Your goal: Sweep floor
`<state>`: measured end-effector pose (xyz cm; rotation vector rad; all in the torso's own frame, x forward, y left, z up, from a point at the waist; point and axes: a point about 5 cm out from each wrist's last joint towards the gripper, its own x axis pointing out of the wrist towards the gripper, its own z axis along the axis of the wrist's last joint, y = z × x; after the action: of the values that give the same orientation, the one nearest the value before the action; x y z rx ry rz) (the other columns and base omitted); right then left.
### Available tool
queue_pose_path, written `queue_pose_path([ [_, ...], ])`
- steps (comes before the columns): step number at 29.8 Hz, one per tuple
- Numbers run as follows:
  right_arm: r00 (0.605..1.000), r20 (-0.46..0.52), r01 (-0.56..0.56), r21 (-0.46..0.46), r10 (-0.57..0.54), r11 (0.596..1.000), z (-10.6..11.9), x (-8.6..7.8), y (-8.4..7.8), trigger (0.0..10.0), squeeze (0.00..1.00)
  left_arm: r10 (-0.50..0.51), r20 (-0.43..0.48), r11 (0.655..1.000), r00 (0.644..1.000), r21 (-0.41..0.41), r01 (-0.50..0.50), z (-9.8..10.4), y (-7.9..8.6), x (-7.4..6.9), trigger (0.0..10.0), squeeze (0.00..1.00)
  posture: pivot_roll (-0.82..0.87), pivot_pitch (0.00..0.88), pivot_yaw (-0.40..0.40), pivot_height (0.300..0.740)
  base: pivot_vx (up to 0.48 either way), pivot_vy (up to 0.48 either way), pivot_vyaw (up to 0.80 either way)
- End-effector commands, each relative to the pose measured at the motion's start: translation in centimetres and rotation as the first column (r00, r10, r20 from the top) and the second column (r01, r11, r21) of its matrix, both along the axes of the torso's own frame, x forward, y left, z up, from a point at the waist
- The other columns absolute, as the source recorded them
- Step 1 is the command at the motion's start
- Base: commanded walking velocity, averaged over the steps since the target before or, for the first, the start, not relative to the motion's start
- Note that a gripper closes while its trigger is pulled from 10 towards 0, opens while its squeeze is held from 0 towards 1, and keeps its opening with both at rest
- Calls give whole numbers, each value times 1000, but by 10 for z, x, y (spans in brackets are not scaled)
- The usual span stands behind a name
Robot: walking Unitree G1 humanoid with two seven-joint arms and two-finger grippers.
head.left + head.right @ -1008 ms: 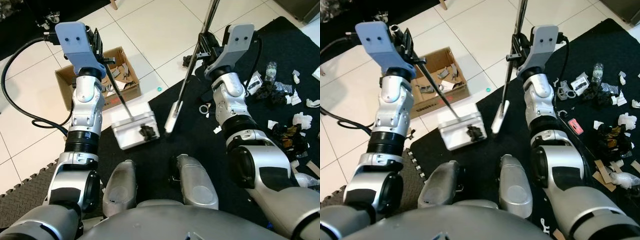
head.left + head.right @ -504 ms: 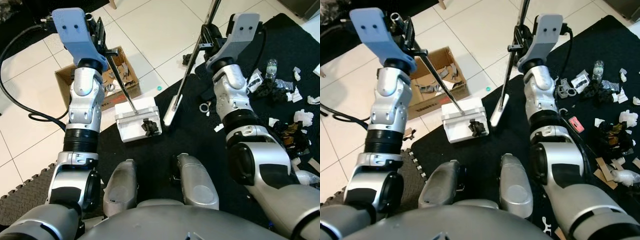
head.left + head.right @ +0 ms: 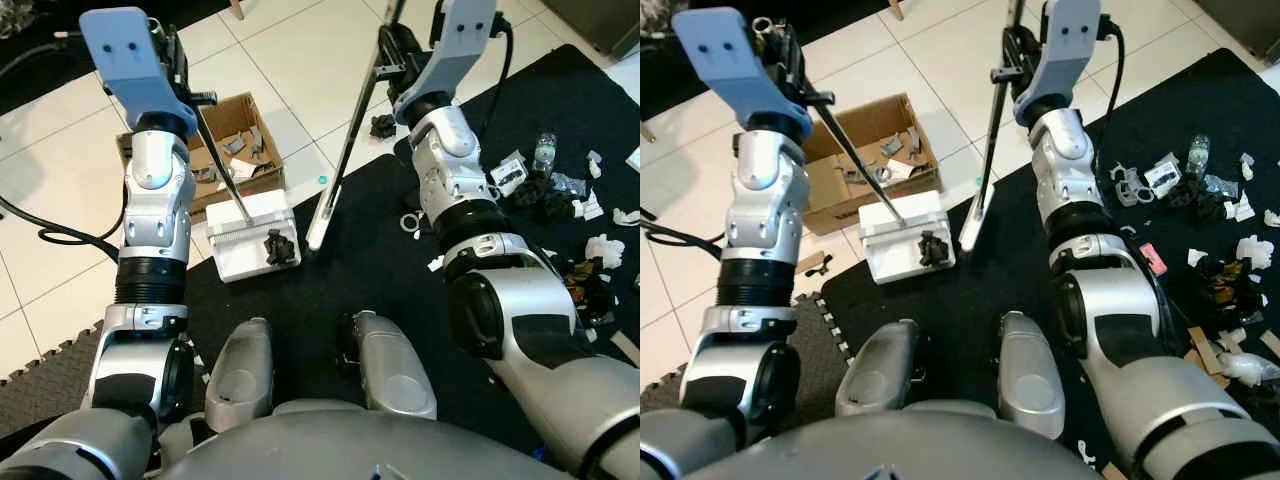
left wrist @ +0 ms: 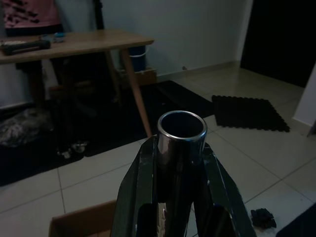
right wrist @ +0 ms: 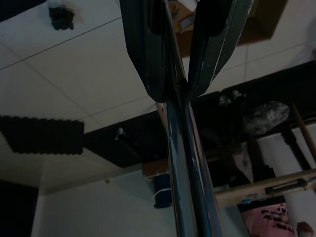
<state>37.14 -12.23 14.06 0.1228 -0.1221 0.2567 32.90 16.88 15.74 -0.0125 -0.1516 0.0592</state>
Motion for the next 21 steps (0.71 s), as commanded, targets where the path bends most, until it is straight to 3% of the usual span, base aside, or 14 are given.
queue_pose_path([
  [1, 998, 61, -16, -25, 18, 1000, 10, -1, -1, 10000, 0, -8, 58, 1000, 998, 12, 7, 13, 0, 3, 10000, 0, 14, 0, 48, 740, 0, 0, 0],
  [6, 995, 39, -82, -137, 88, 987, -1, -7, -5, 10000, 0, -1, 88, 996, 996, 92, -7, 16, -1, 6, 10000, 0, -5, 0, 32, 740, 0, 0, 0],
  [21, 986, 120, -88, -194, 113, 977, 2, -14, -2, 10000, 0, 45, 74, 993, 996, 106, -53, 12, 8, 7, 10000, 0, -8, 0, 38, 740, 0, 0, 0],
])
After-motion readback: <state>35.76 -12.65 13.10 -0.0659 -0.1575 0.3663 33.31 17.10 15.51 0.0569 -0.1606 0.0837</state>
